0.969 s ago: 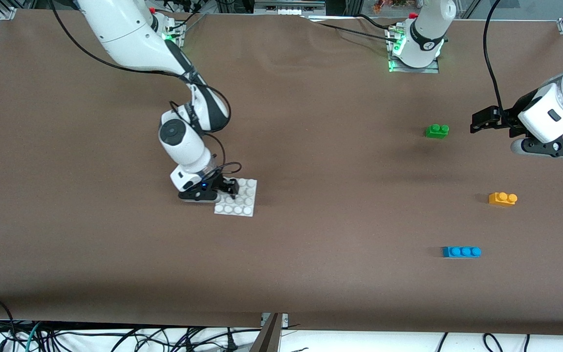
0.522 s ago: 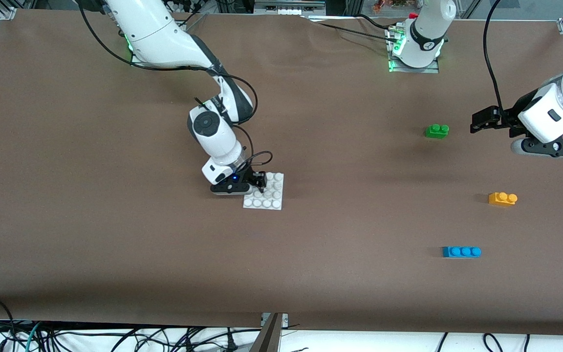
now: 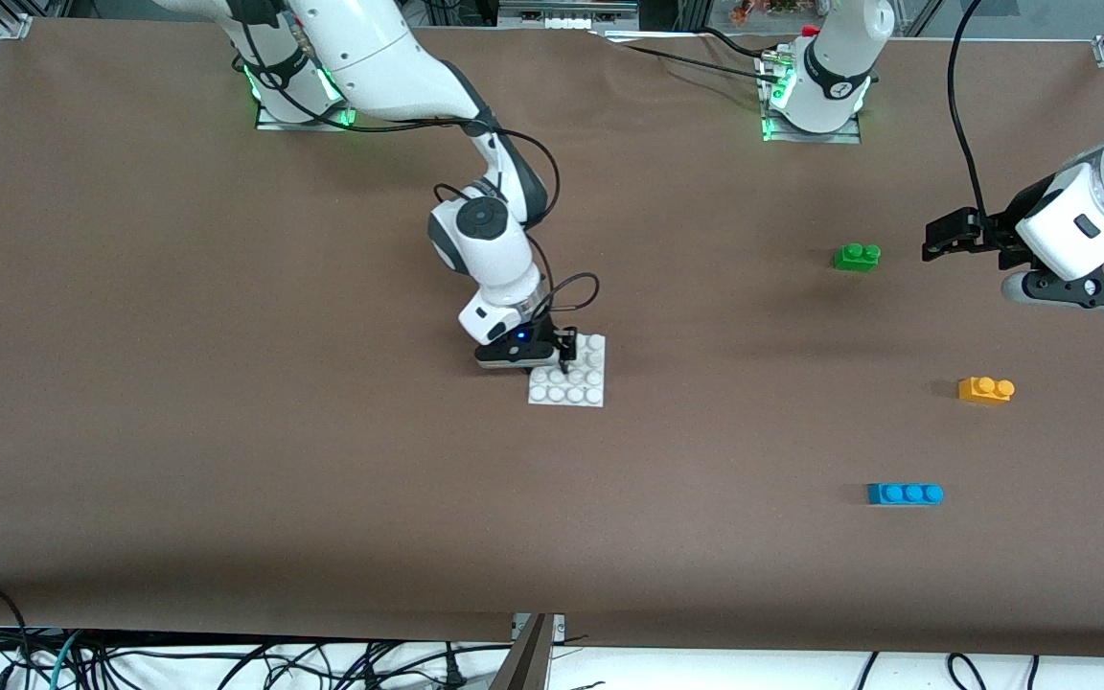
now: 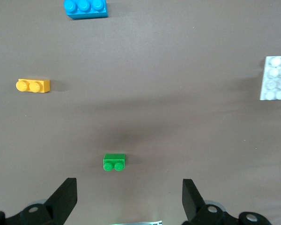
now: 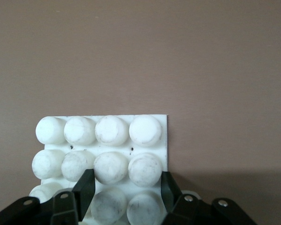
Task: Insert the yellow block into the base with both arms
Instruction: 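Push the white base plate with the right gripper toward the table middle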
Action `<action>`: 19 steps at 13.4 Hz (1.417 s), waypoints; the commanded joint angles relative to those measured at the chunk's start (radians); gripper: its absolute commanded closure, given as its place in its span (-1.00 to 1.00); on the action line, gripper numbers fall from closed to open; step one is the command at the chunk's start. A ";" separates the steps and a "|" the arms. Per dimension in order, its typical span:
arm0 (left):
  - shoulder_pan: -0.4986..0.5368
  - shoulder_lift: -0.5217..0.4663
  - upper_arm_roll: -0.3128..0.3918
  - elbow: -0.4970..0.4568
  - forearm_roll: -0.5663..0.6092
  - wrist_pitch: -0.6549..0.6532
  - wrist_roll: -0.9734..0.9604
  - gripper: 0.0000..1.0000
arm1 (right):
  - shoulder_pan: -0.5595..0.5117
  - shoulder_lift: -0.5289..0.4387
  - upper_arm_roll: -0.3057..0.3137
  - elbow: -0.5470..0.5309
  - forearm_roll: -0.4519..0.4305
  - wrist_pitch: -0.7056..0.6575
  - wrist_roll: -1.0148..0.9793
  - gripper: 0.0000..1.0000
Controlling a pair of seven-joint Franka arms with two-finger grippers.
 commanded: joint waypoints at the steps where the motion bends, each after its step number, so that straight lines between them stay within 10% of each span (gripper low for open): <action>1: 0.006 -0.021 -0.001 -0.017 -0.021 0.004 -0.005 -0.98 | 0.049 0.164 0.000 0.132 0.013 -0.011 0.060 -0.23; 8: 0.006 -0.021 -0.003 -0.017 -0.021 0.004 -0.005 -0.98 | 0.086 0.164 0.002 0.160 0.015 -0.011 0.084 -0.26; 11: 0.006 -0.021 -0.003 -0.017 -0.021 0.004 -0.005 -0.98 | 0.069 0.150 -0.001 0.189 0.064 -0.043 0.077 -0.75; 19: 0.006 -0.021 -0.003 -0.017 -0.021 0.004 -0.005 -0.98 | 0.041 0.030 -0.075 0.486 0.219 -0.608 0.066 -0.80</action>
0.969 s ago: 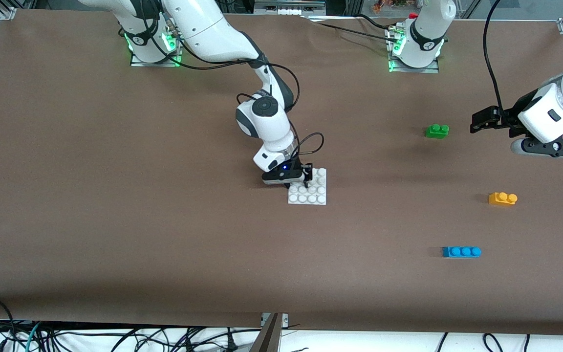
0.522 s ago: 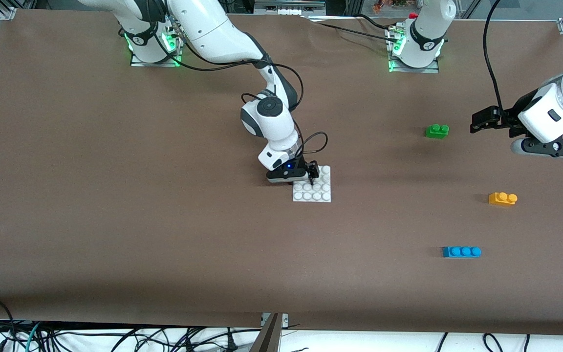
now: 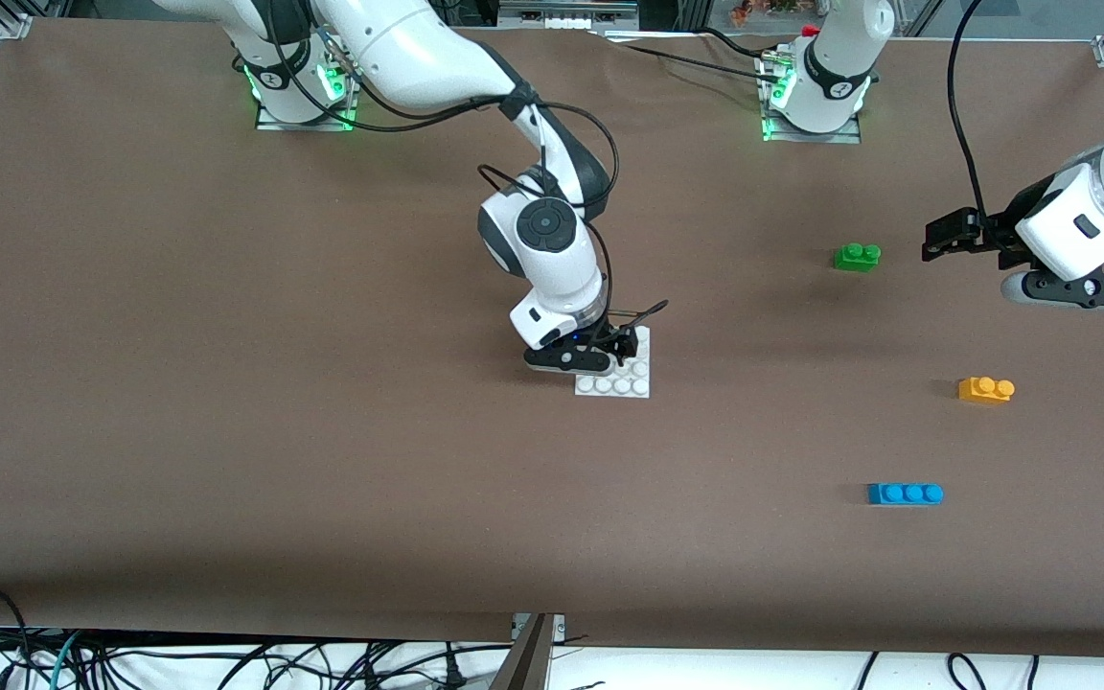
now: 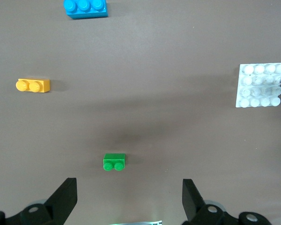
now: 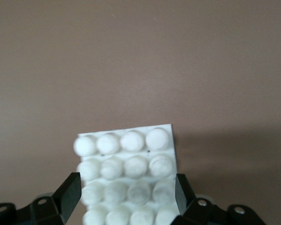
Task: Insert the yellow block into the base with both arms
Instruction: 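Raise the right gripper away from the base plate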
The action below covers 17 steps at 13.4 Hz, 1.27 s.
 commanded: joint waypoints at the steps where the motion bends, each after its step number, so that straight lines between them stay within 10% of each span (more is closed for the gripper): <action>1: 0.006 -0.021 -0.002 -0.018 -0.021 0.005 -0.005 -0.98 | -0.026 -0.092 -0.009 0.008 0.036 -0.121 -0.020 -0.87; 5: 0.006 -0.021 -0.002 -0.018 -0.021 0.005 -0.005 -0.98 | -0.213 -0.324 -0.013 -0.115 0.027 -0.341 -0.202 -0.98; 10: 0.010 -0.017 -0.001 -0.018 -0.016 0.009 -0.002 -0.98 | -0.469 -0.727 -0.003 -0.533 -0.104 -0.465 -0.611 -0.98; 17: 0.091 0.084 0.019 -0.024 0.113 0.228 0.098 -0.97 | -0.740 -0.876 0.147 -0.556 -0.237 -0.645 -0.710 -0.98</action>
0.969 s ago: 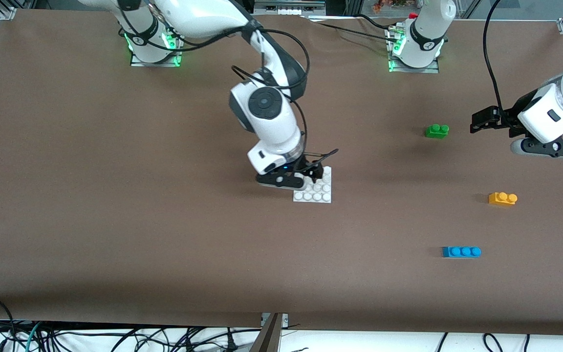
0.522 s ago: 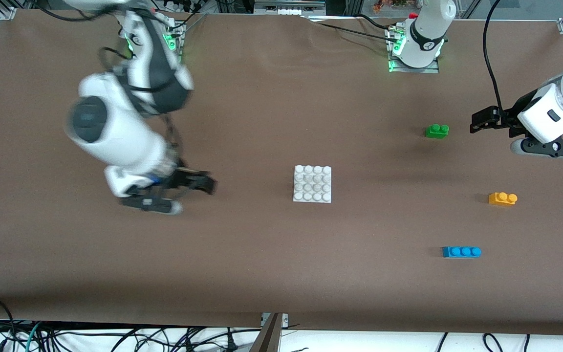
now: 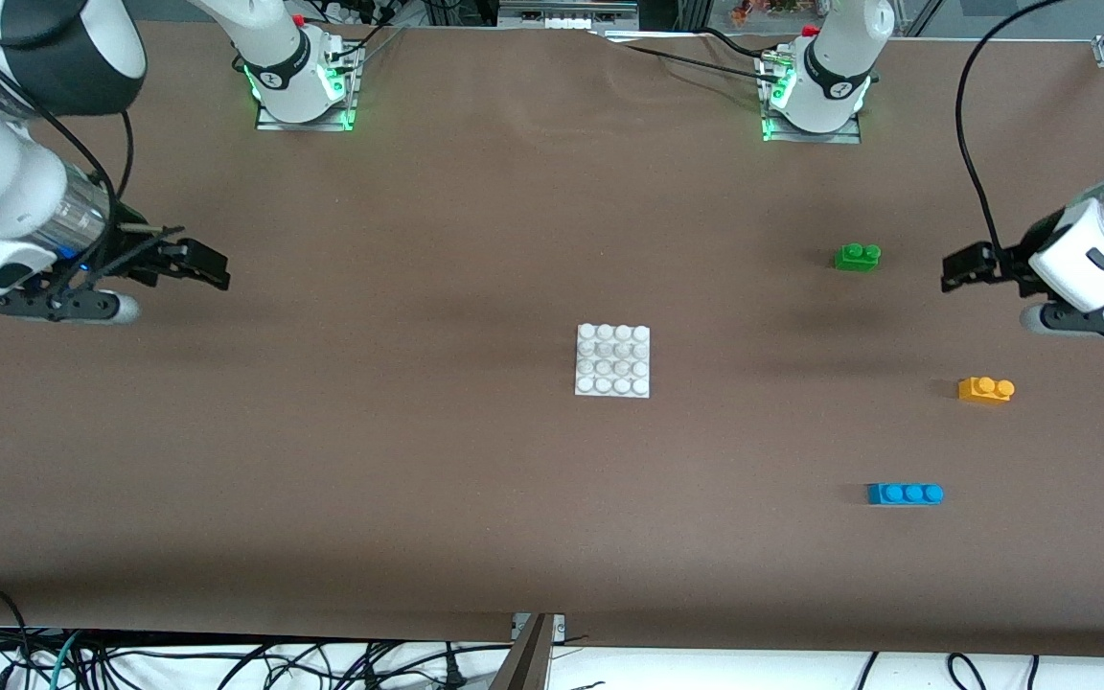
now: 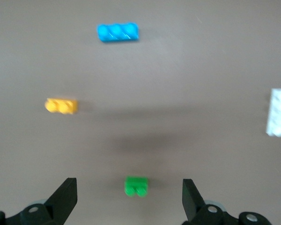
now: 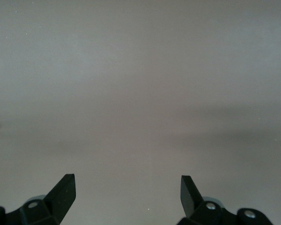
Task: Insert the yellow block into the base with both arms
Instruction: 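Raise the right gripper away from the base plate, then grasp the yellow block with the left gripper while the right gripper retracts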
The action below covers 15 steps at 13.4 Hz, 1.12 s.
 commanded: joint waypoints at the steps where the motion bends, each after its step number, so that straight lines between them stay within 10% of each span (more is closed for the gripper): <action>1: 0.084 0.059 -0.001 -0.012 0.028 0.099 0.101 -0.97 | -0.037 -0.043 0.025 -0.030 -0.019 -0.030 -0.048 -0.99; 8: 0.239 0.270 -0.001 -0.033 0.035 0.346 0.307 -0.96 | -0.038 -0.092 0.027 -0.010 -0.080 -0.114 -0.080 -0.99; 15: 0.338 0.363 -0.001 -0.329 0.035 0.863 0.448 -0.97 | -0.038 -0.073 0.019 0.051 -0.082 -0.149 -0.074 -0.99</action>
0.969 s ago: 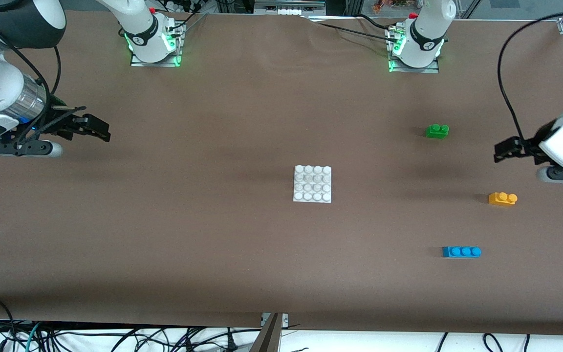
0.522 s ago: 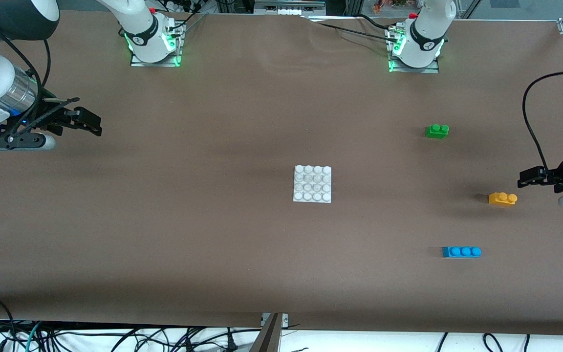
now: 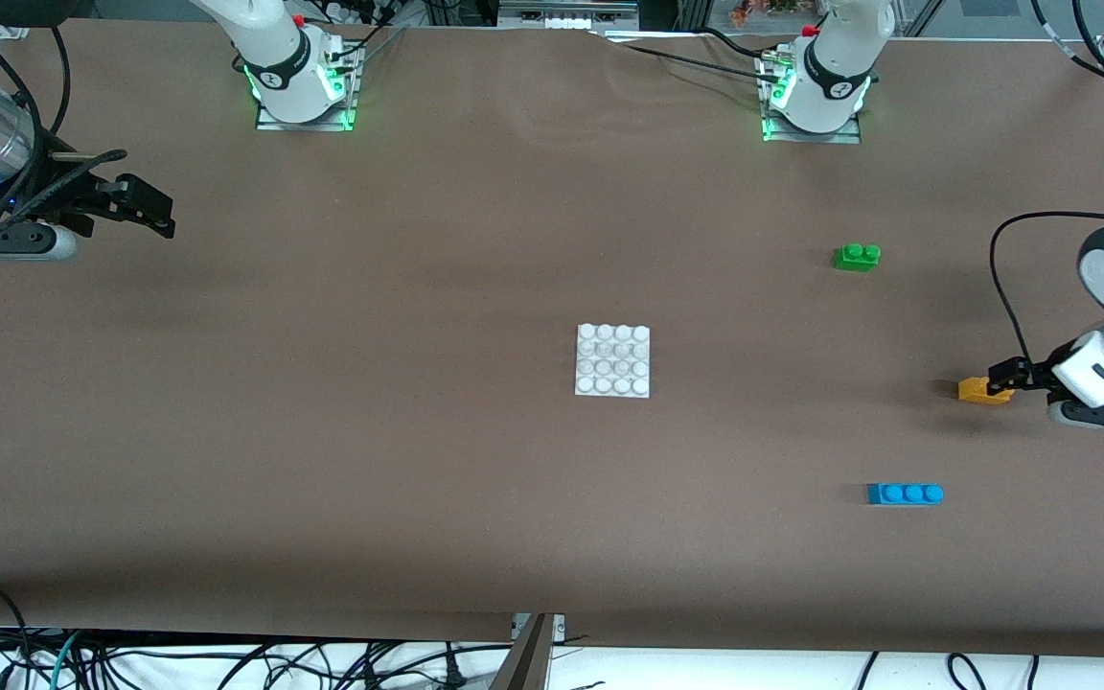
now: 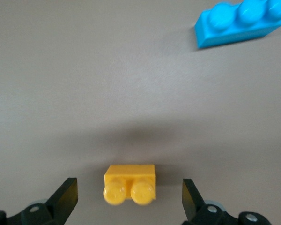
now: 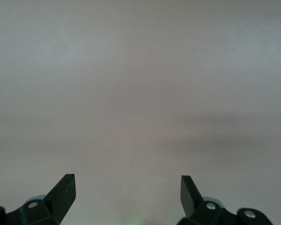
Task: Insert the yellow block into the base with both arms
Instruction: 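Grasp the yellow block with the left gripper while the right gripper retracts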
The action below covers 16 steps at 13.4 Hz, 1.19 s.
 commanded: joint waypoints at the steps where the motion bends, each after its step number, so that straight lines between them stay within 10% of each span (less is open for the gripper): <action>1: 0.028 0.025 -0.010 -0.069 0.016 0.100 0.030 -0.97 | -0.014 0.005 0.012 0.021 -0.011 -0.022 -0.013 -0.98; 6: 0.026 0.028 -0.009 -0.069 0.016 0.100 0.035 -0.92 | -0.016 0.004 -0.023 0.095 -0.002 -0.085 -0.017 -0.99; 16: 0.028 0.023 -0.010 -0.058 0.016 0.090 0.070 0.18 | -0.014 0.011 -0.032 0.095 -0.002 -0.083 -0.019 -0.99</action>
